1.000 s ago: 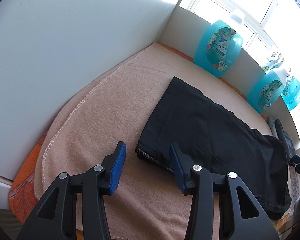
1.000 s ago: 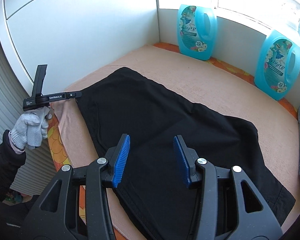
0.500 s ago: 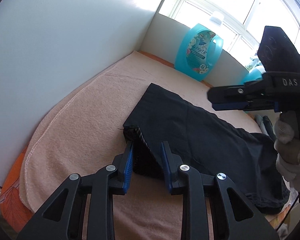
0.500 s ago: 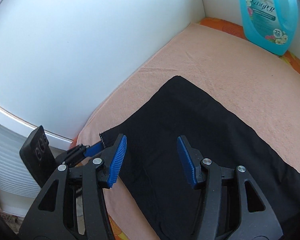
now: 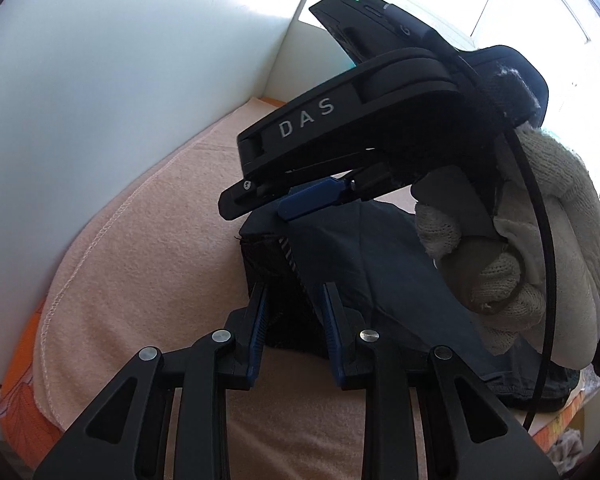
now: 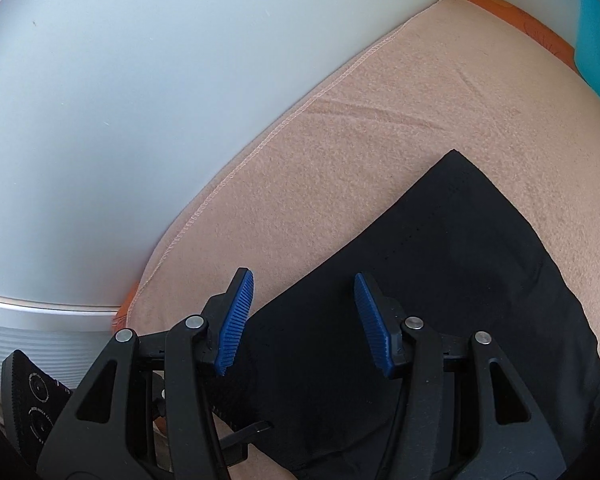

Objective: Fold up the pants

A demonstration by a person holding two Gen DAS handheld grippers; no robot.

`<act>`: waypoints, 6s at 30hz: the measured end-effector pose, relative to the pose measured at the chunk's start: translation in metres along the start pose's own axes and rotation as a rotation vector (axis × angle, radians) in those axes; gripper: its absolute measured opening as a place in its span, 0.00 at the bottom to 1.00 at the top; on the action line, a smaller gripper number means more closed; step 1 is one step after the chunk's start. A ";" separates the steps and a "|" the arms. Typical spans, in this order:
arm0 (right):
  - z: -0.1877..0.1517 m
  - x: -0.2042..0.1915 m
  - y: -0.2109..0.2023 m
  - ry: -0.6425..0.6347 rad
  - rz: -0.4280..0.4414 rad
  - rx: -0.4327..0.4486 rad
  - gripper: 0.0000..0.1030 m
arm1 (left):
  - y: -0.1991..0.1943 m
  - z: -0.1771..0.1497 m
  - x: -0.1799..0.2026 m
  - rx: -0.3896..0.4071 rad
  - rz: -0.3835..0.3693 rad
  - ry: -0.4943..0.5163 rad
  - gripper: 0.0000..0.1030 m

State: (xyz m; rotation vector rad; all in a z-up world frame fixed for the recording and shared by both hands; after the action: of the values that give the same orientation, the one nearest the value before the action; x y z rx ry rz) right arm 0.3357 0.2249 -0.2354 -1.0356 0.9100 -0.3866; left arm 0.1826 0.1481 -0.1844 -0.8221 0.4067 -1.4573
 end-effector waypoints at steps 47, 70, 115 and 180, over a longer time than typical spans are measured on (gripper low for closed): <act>-0.003 0.018 -0.001 0.016 0.008 0.035 0.05 | 0.014 0.004 -0.008 -0.026 0.034 0.013 0.37; 0.005 -0.021 -0.108 0.079 0.315 0.375 0.04 | -0.060 0.045 -0.003 0.212 -0.095 -0.024 0.09; -0.461 0.289 -0.326 0.668 0.111 0.860 0.04 | -0.021 -0.137 0.448 -0.135 -0.666 0.718 0.09; -0.451 0.230 -0.308 0.418 -0.320 0.649 0.22 | 0.009 -0.092 0.202 -0.152 -0.268 0.419 0.45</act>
State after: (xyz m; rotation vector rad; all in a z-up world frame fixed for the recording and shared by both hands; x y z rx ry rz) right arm 0.1514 -0.3336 -0.1663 -0.4960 0.8924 -1.1179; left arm 0.1476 -0.0699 -0.2062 -0.7066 0.7521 -1.8742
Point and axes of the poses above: each gripper's, at about its wrist camera, not at the fingertips, and y roughly the way its jaws point, x to its right, z to its top, the point moved 10 cm from there along y, roughly the way its jaws point, and after that the axes turned 10 degrees about z, right-handed, at the moved point
